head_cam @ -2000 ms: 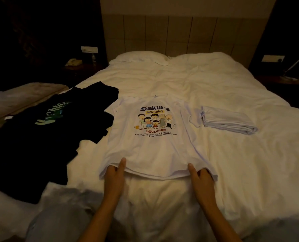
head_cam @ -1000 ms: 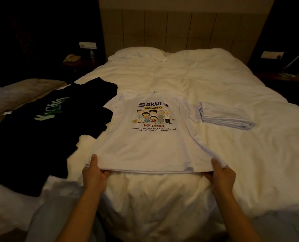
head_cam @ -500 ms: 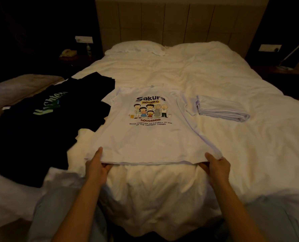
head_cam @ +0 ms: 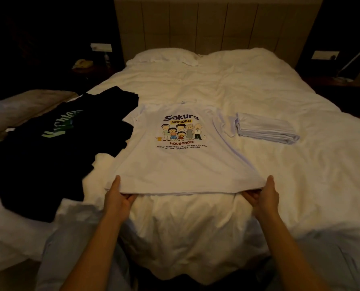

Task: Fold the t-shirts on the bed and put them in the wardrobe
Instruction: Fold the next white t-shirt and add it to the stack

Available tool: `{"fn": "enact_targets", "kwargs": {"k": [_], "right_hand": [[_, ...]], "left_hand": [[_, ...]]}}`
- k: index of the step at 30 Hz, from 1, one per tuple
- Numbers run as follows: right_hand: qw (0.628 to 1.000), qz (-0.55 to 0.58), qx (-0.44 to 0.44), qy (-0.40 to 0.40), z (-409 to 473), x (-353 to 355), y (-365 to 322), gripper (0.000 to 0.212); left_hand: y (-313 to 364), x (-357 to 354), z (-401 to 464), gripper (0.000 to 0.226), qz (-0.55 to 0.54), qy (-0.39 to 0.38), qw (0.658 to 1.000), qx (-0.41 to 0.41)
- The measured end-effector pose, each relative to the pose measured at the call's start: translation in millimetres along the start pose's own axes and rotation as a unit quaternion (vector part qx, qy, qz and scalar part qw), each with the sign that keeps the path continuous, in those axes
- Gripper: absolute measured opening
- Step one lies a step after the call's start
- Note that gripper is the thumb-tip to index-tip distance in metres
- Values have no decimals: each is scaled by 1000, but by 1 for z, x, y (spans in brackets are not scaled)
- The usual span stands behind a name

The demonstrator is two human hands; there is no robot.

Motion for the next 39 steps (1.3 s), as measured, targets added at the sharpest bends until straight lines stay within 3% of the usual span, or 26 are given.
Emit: {"fn": "enact_targets", "kwargs": {"k": [6, 11, 15, 18, 22, 26, 30, 36, 39], "right_hand": [[996, -67, -17, -64, -10, -17, 13, 43], [997, -40, -5, -67, -9, -17, 2, 38], [999, 10, 8, -45, -8, -9, 5, 43], [1000, 7, -12, -19, -14, -4, 20, 42], [996, -47, -36, -69, -29, -25, 29, 28], [983, -124, -34, -133, -44, -47, 40, 22], [987, -110, -25, -115, -43, -40, 35, 6], [991, -87, -24, -99, -48, -23, 50, 5], [986, -135, -16, -95, -48, -18, 55, 16]], "left_hand": [[-16, -15, -7, 10, 36, -42, 998, 40], [-8, -11, -5, 29, 0, -26, 1000, 3], [-6, -14, -13, 16, -5, -34, 999, -6], [-21, -4, -13, 20, 0, -18, 1000, 17], [-30, -12, -16, 26, -20, -44, 998, 42], [-49, -32, -32, 21, 13, -68, 995, 71], [-42, -37, -41, 15, 37, -54, 997, 43], [-37, -17, -50, 8, 94, -22, 995, 27], [-42, -7, -52, 12, 152, -9, 987, 43]]}}
Point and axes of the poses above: each hand's wrist, its own z-axis towards the middle knuckle, its own x-axis out of the back of the hand, y = z × x, the point moved 10 cm from there along z, towards the middle knuckle
